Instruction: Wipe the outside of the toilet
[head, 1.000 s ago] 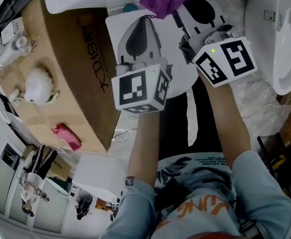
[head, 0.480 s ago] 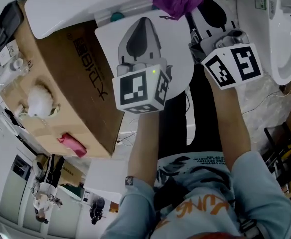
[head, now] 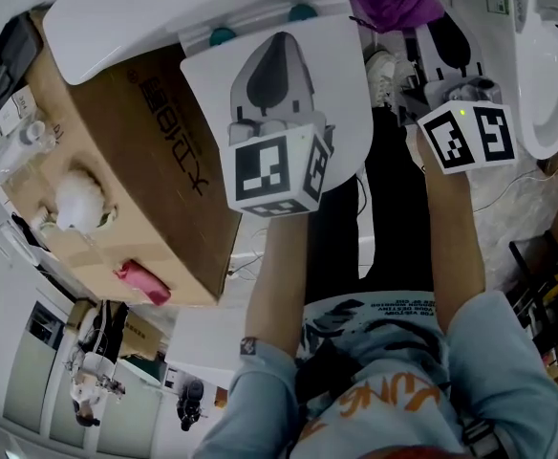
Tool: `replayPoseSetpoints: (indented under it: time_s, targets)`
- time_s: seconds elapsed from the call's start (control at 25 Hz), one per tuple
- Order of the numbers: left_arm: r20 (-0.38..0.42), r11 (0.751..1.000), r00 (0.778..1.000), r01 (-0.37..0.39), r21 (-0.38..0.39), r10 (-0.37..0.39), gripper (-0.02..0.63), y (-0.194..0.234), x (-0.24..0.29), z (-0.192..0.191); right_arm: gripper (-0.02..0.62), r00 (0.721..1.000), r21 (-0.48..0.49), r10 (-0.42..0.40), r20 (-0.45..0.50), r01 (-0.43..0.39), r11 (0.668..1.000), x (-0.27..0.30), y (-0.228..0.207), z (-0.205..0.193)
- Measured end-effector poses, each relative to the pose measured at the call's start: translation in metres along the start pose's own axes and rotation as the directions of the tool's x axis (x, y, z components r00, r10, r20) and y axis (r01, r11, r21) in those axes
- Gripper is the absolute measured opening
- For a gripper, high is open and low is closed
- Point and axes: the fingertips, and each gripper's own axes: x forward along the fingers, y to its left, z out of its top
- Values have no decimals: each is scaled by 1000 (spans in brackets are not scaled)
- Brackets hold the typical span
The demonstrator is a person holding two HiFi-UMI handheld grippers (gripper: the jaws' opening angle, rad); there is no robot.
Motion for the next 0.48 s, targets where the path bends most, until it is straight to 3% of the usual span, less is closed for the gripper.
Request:
replayPoseSetpoints:
  time_s: [0.2,0.48]
  targets:
    - [-9,998,999,-48,-27,48,25,28,-13,-10,75,995,-18,57,-85,-59,998,-12,21,-30]
    - [-1,989,991,-135,-58,135,25,86,-39,-12,75,963,8,221,-152,-222,975,11,108,-69]
